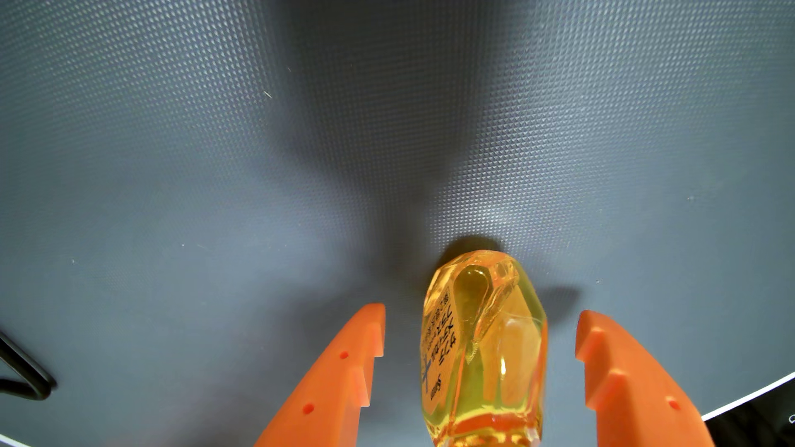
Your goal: Grab the eyedrops
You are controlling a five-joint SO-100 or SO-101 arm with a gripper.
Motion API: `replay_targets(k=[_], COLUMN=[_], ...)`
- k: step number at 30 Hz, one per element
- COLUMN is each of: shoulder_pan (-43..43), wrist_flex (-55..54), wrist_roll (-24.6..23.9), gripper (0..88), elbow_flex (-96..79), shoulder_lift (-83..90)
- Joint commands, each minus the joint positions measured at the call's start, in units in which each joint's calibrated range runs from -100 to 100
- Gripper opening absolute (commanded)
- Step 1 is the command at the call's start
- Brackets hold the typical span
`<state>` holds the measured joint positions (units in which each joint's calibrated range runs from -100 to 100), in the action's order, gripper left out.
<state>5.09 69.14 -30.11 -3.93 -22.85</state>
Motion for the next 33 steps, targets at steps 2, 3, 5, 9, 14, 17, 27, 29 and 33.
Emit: replay_targets(k=[2, 3, 5, 9, 14, 17, 27, 29, 33], shoulder_pan=[0.14, 0.14, 0.06, -0.02, -0.27, -0.27, -0.44, -0.44, -0.44], wrist_flex=[-0.38, -0.38, -0.38, -0.47, -0.47, -0.47, -0.47, -0.64, -0.72], wrist_roll=[-0.54, -0.54, -0.54, -0.54, -0.54, -0.54, 2.23, 3.81, 7.47], gripper=[19.2, 18.3, 17.2, 11.4, 2.9, 1.3, 0.6, 0.6, 0.6], elbow_flex=[-0.35, -0.35, -0.26, -0.08, 0.19, 0.19, 0.28, 0.37, 1.36], shoulder_lift=[0.39, 0.39, 0.39, 0.39, 0.30, 0.30, 0.90, 1.15, 1.24])
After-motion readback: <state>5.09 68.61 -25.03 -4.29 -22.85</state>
